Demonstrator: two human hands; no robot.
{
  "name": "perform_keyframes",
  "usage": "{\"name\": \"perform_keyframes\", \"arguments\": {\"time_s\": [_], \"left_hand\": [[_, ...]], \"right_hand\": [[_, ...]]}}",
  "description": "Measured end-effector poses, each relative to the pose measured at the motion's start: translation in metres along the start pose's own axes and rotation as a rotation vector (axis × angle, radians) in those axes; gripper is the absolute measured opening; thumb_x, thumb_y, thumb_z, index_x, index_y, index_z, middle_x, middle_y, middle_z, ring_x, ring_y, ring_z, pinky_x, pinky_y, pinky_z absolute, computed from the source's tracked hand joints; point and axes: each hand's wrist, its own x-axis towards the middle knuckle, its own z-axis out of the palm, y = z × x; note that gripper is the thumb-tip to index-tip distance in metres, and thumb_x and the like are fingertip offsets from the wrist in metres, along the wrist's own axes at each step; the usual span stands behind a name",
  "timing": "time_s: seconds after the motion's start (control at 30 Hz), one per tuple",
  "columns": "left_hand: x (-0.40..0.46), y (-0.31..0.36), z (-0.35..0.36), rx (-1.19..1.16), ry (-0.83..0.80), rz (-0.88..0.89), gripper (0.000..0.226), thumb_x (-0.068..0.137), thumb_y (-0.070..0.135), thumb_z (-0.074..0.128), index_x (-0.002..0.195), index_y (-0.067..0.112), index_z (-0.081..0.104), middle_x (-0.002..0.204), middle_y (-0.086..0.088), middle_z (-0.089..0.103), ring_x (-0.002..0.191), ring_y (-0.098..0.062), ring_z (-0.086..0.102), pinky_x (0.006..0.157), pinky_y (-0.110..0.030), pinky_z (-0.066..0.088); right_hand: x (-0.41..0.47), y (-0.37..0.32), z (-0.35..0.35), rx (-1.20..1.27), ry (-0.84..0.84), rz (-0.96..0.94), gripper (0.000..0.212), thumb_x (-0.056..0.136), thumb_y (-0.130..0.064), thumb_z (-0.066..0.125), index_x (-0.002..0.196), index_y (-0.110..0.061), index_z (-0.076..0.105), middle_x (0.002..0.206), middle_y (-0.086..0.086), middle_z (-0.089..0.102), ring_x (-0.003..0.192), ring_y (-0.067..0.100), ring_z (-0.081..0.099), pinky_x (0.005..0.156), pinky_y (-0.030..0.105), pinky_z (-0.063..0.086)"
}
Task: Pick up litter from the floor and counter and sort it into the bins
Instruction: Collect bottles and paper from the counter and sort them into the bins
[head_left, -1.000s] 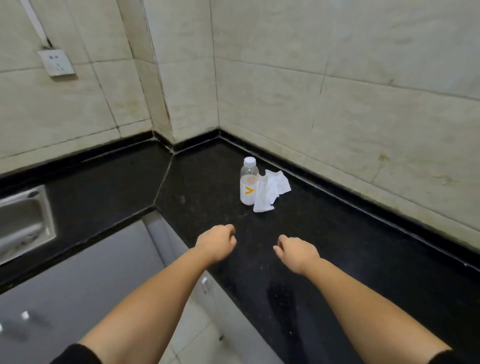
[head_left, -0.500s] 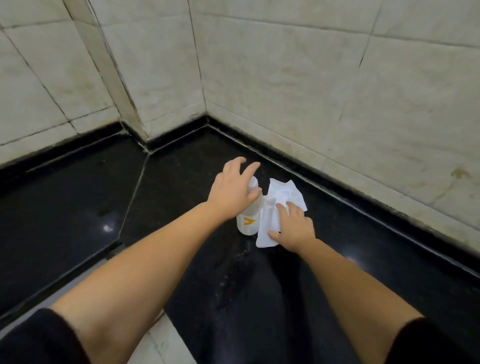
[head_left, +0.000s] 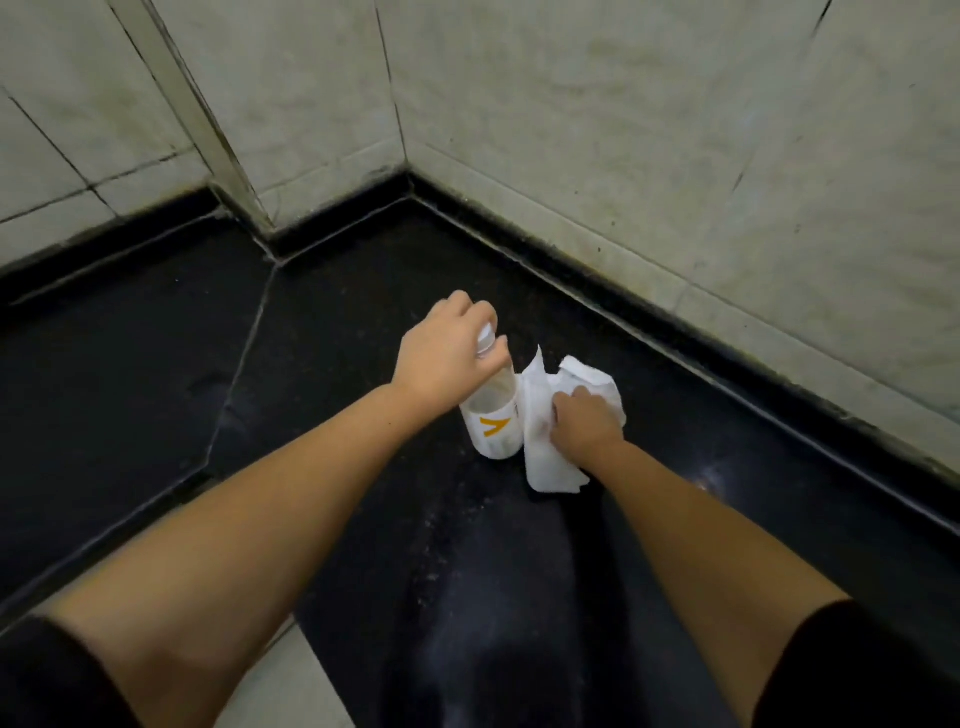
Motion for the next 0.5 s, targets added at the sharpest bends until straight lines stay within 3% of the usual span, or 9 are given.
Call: {"name": "perform_keyframes", "arguments": {"time_s": [0.17, 0.23, 0.37, 0.5], "left_hand": [[-0.046, -0.013, -0.027, 0.099, -0.092, -0.013, 0.028, 0.092, 0.037, 0.052, 0.106, 0.013, 0.057, 0.107, -0.007, 0.051, 0.091, -0.024, 0.056, 0.063, -0.034, 0.041], [-0.074, -0.024, -0.047, 0.151, -0.110, -0.050, 0.029, 0.092, 0.038, 0.052, 0.107, 0.014, 0.056, 0.107, -0.007, 0.050, 0.092, -0.025, 0.057, 0.064, -0.033, 0.042], [-0.140, -0.045, -0.097, 0.198, -0.065, -0.162, 0.029, 0.092, 0.039, 0.051, 0.105, 0.014, 0.056, 0.105, -0.007, 0.050, 0.090, -0.025, 0.057, 0.062, -0.032, 0.037], [-0.225, -0.059, -0.148, 0.237, 0.012, -0.281, 0.029, 0.092, 0.039, 0.050, 0.103, 0.014, 0.057, 0.104, -0.006, 0.051, 0.089, -0.025, 0.058, 0.062, -0.034, 0.041]], "right_hand": [[-0.035, -0.012, 0.002, 0.125, -0.030, 0.049, 0.031, 0.090, -0.017, 0.048, 0.119, -0.011, 0.056, 0.108, 0.007, 0.059, 0.110, 0.024, 0.058, 0.096, 0.033, 0.048], [-0.053, -0.021, -0.003, 0.205, -0.017, 0.048, 0.030, 0.091, -0.014, 0.046, 0.118, -0.006, 0.056, 0.114, 0.013, 0.061, 0.111, 0.030, 0.058, 0.092, 0.033, 0.046], [-0.098, -0.054, -0.016, 0.223, 0.101, -0.016, 0.019, 0.090, -0.013, 0.048, 0.101, -0.011, 0.064, 0.118, 0.005, 0.066, 0.114, 0.013, 0.060, 0.074, 0.006, 0.030], [-0.158, -0.117, -0.025, 0.207, 0.102, -0.154, 0.021, 0.087, -0.008, 0.047, 0.102, -0.005, 0.062, 0.101, 0.013, 0.068, 0.100, 0.026, 0.064, 0.077, 0.025, 0.045]]}}
